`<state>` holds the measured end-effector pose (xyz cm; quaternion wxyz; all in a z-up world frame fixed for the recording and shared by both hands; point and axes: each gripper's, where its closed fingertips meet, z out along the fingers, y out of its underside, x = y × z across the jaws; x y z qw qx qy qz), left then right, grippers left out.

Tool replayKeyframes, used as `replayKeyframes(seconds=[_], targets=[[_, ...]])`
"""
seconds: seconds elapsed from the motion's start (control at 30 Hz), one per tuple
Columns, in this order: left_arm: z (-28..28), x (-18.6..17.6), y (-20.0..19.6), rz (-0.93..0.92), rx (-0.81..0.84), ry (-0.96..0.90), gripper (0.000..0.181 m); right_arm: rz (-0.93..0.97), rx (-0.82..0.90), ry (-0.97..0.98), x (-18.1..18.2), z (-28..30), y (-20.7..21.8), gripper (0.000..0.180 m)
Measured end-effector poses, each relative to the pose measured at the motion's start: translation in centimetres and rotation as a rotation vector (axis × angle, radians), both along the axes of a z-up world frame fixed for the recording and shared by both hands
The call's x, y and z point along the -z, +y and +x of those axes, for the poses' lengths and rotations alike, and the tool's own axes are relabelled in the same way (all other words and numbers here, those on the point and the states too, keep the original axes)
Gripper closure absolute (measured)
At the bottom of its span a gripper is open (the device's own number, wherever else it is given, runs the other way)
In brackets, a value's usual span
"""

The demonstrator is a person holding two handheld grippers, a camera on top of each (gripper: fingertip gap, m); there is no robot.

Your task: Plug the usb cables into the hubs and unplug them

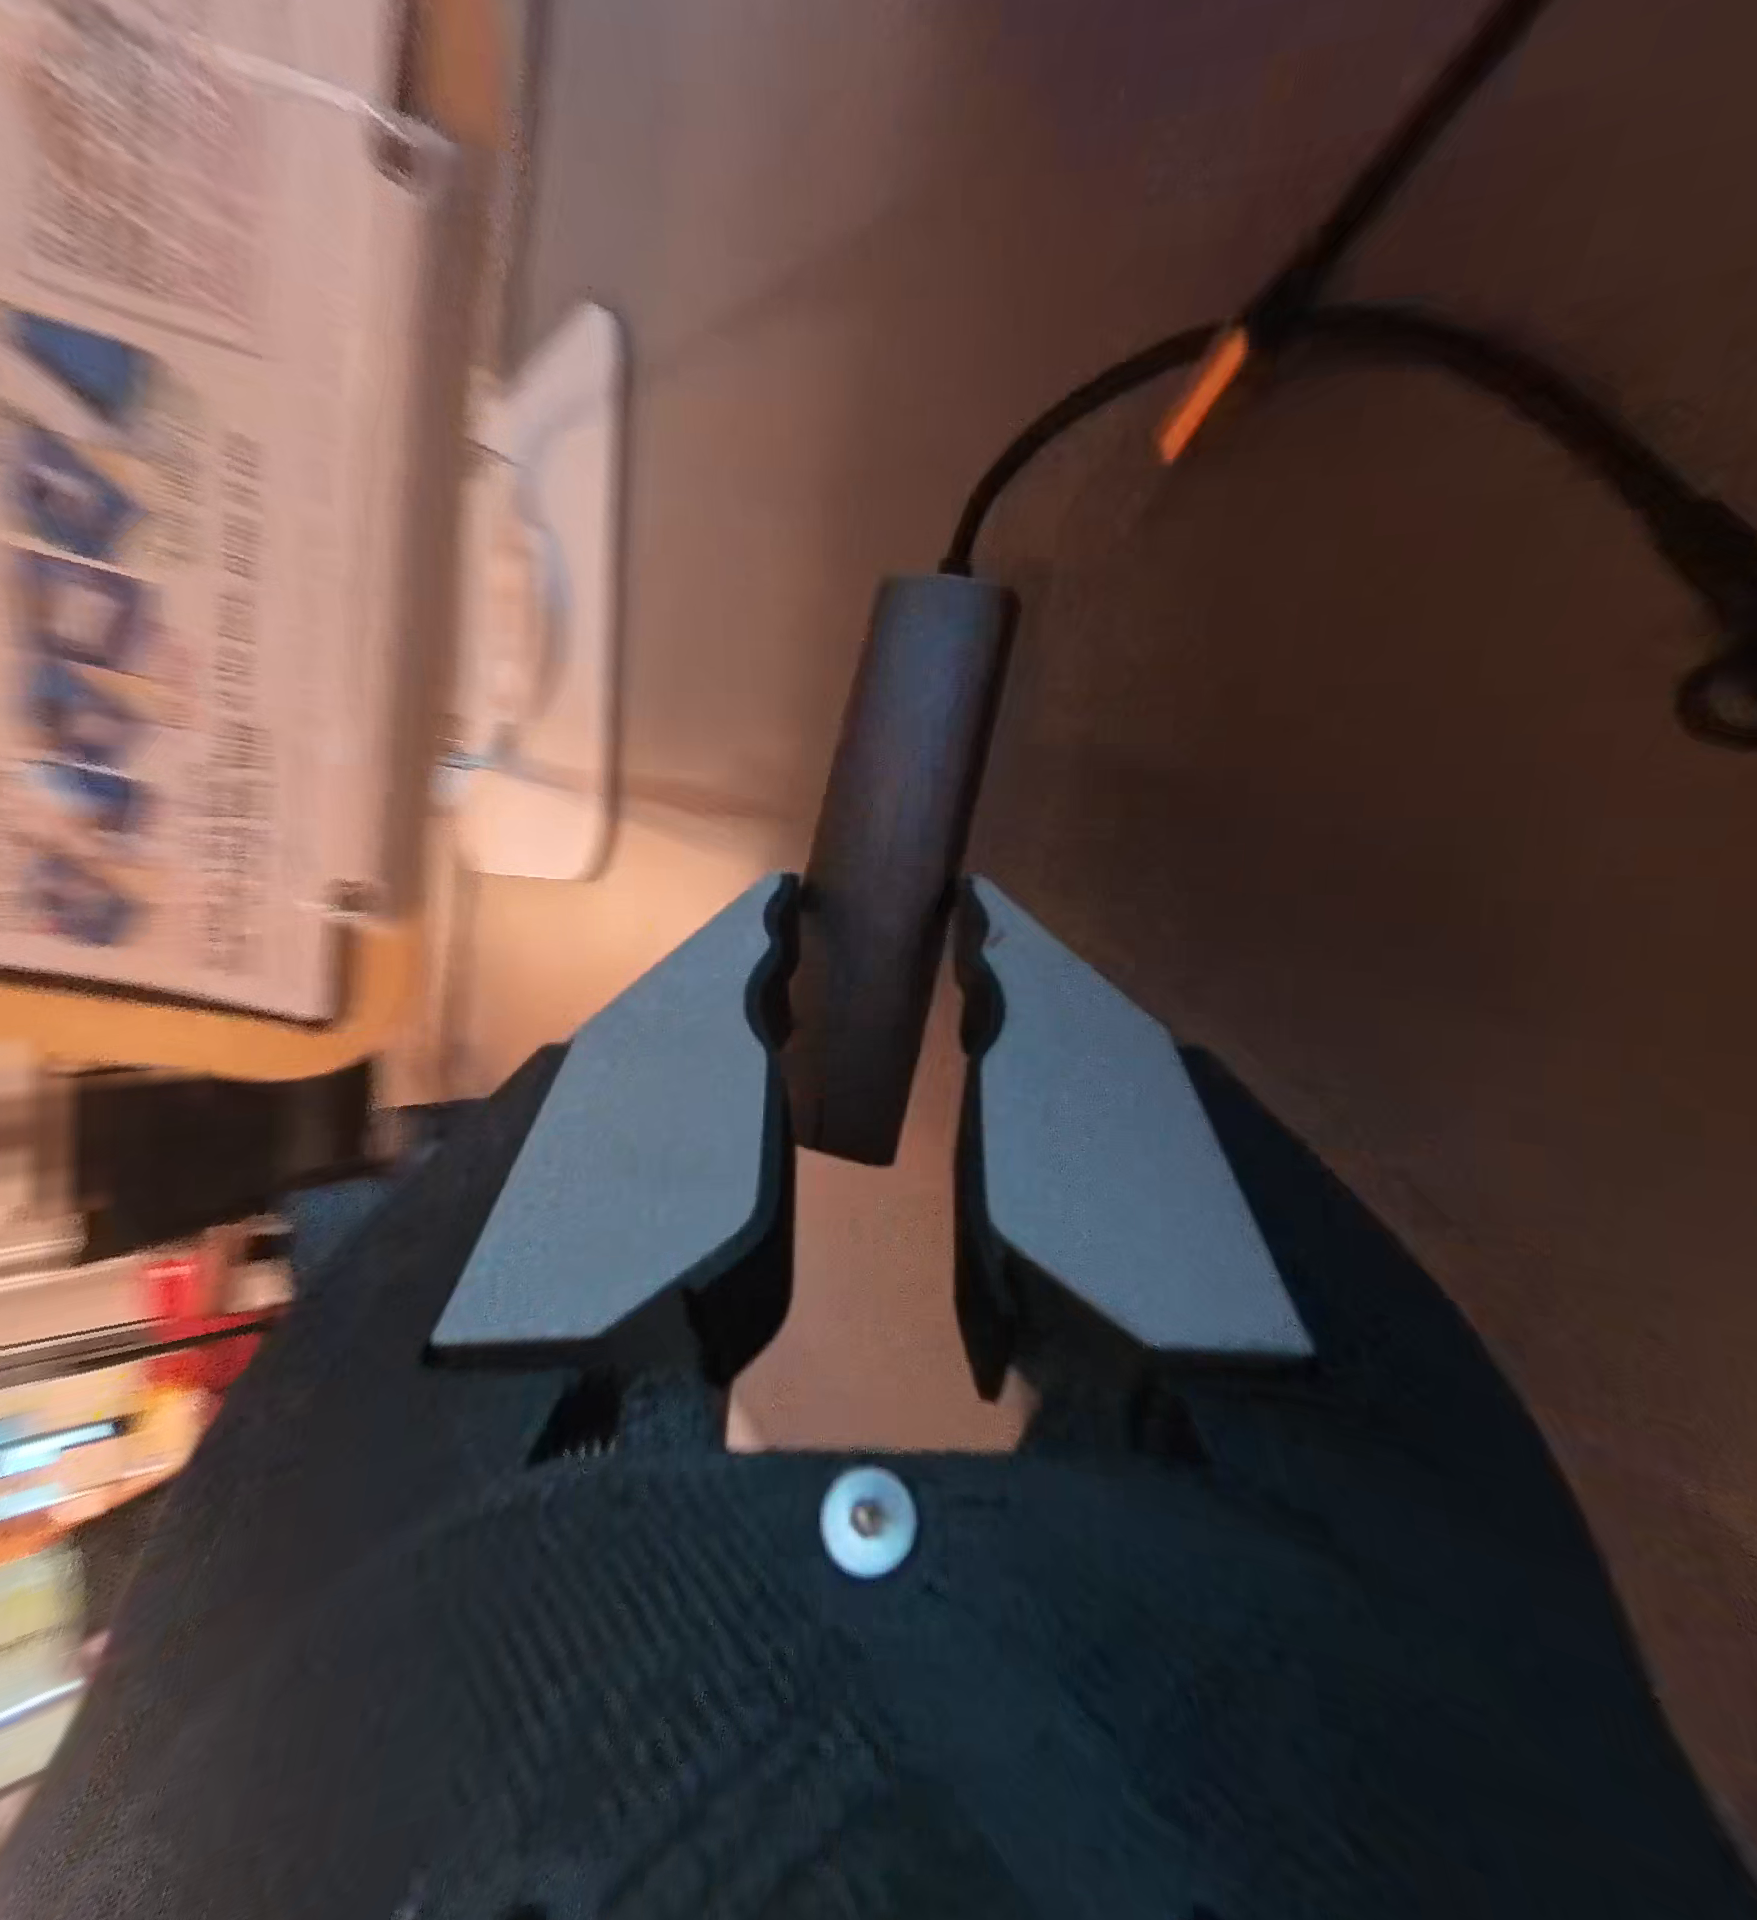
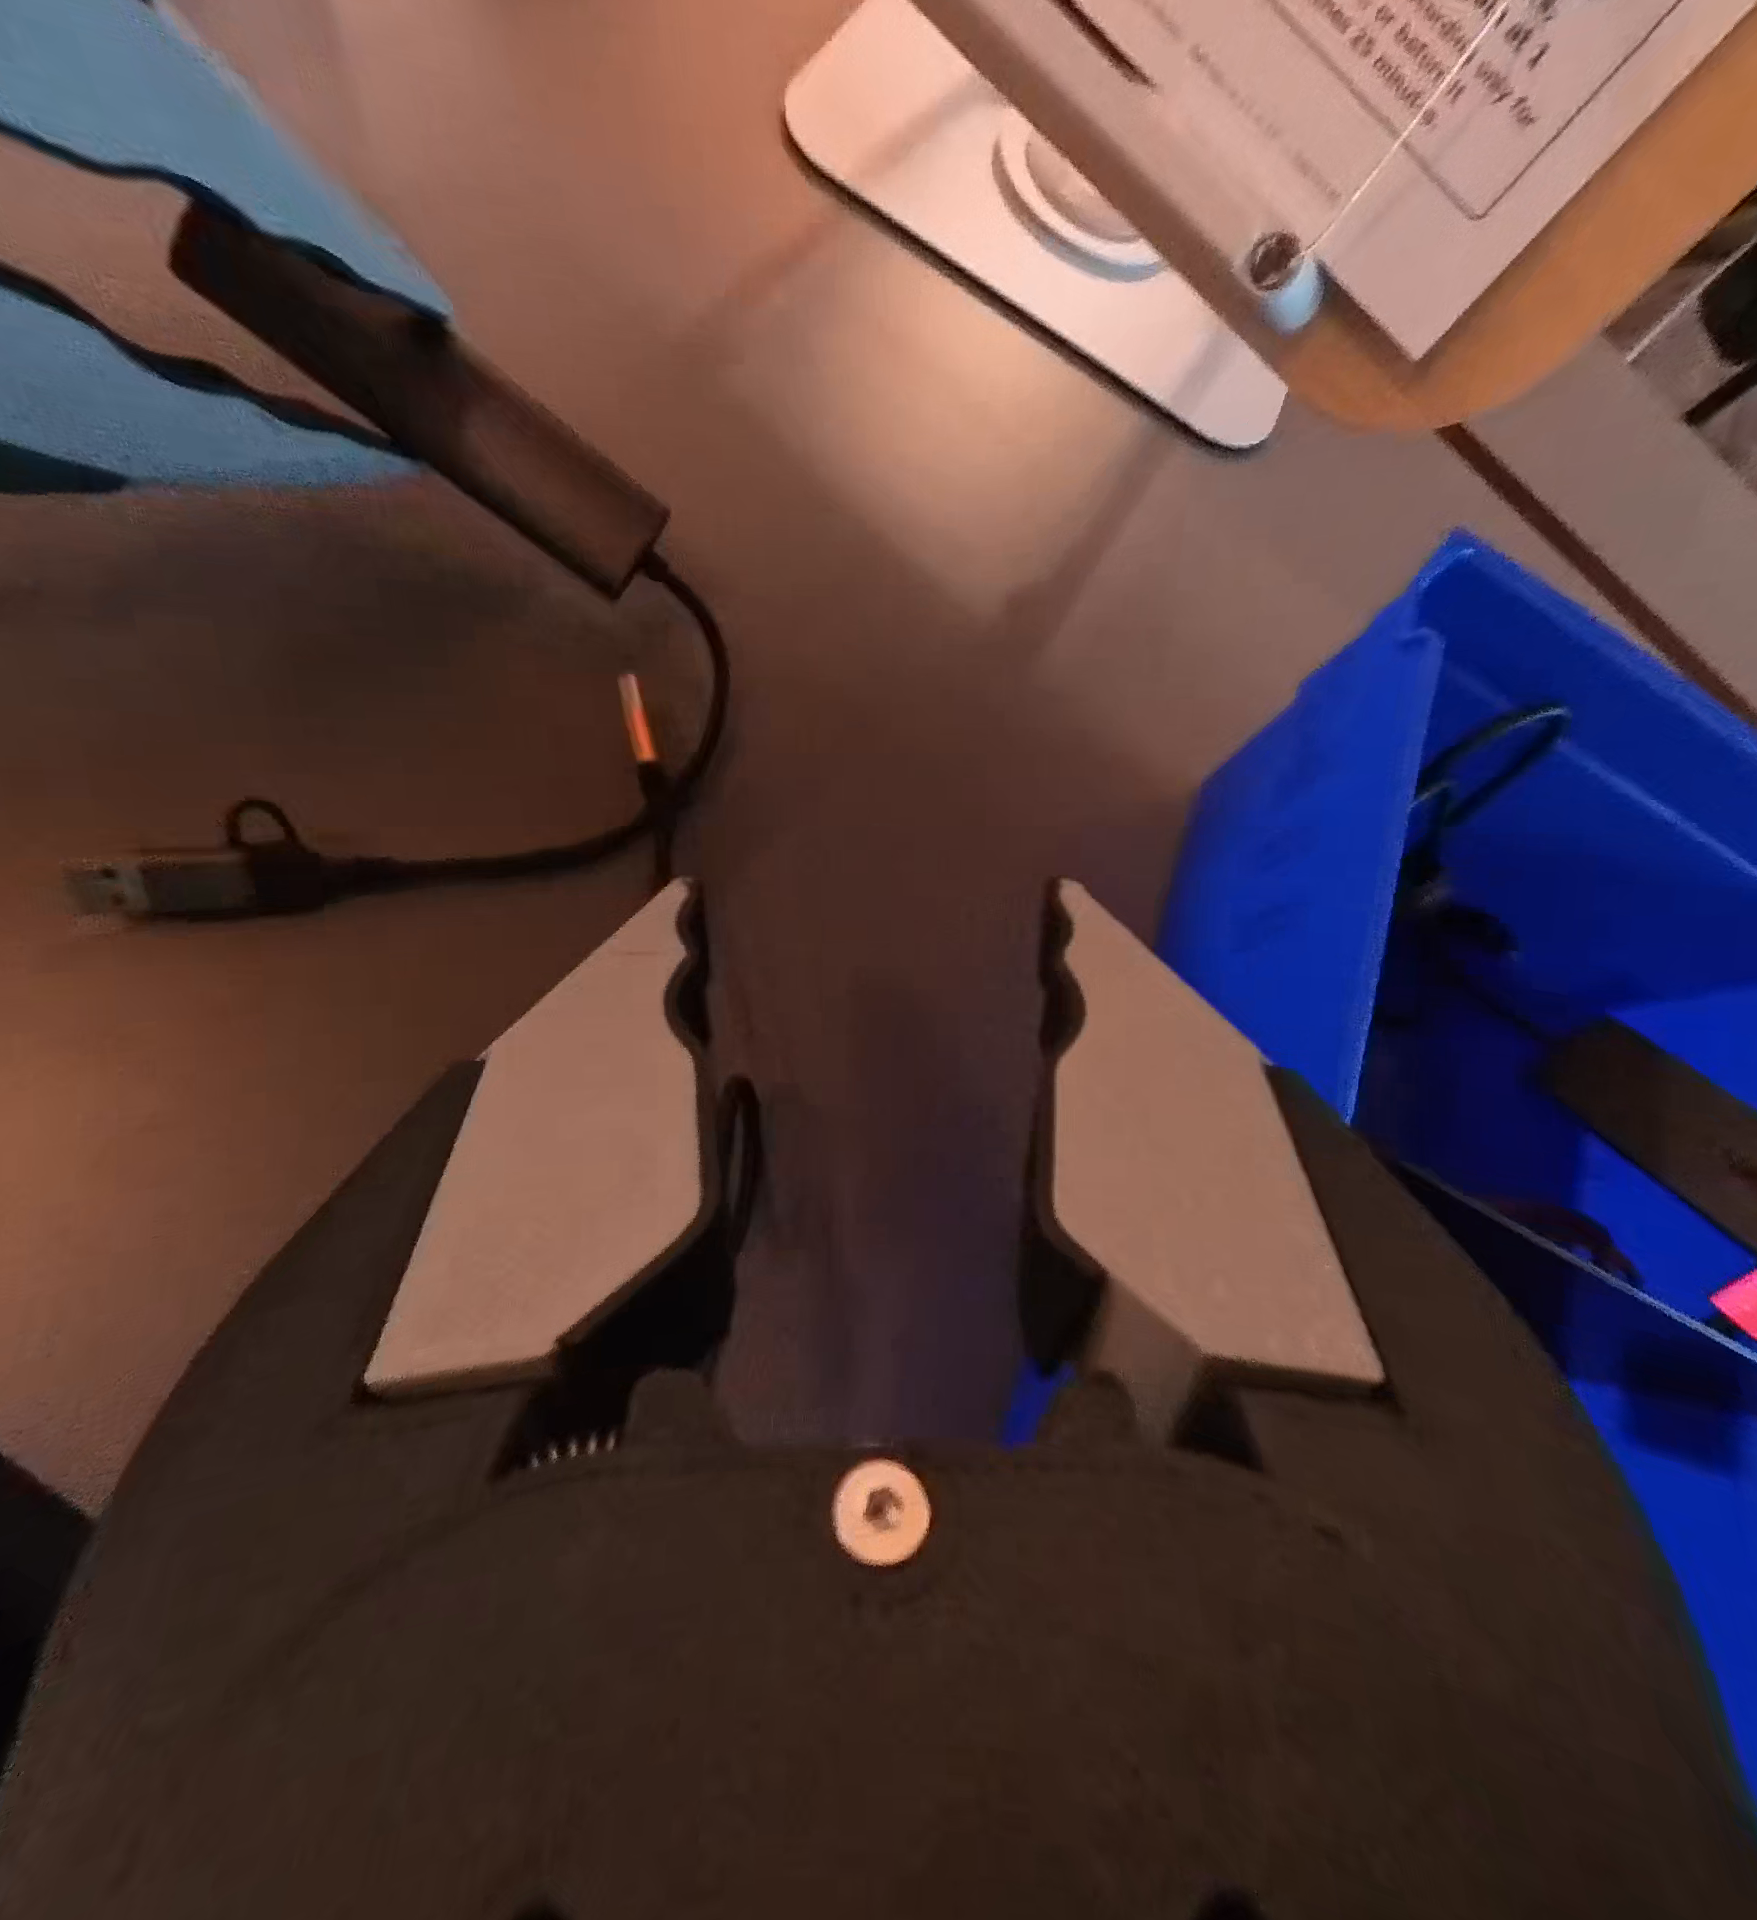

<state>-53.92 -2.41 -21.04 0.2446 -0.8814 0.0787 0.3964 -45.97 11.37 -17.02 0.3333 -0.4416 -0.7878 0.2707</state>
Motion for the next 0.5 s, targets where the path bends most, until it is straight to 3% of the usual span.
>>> replayKeyframes(seconds=[0.13, 0.23, 0.33, 0.43, 0.5], targets=[[1.5, -4.9, -0.4, 0.042, 0.109, 0.481, 0.154, -0.045, -0.228, 0.113, -1.8, 0.4, -4.3, 0.099], [4.0, -6.3, -0.3, -0.005, 0.247, 0.778, 0.154, -0.014, -0.386, 0.251, -2.5, 0.2, -7.9, 0.096], [6.6, -6.3, -0.1, -0.007, 0.357, 0.906, 0.153, 0.03, -0.458, 0.343, -2.1, -0.9, -10.3, 0.101], [7.6, -6.2, -0.4, 0.0, 0.395, 0.944, 0.154, 0.041, -0.543, 0.3, -0.6, -2.3, -12.0, 0.102], [7.9, -6.2, -0.7, -0.005, 0.415, 0.963, 0.154, 0.078, -0.652, 0.209, 1.5, -2.4, -13.2, 0.13]])
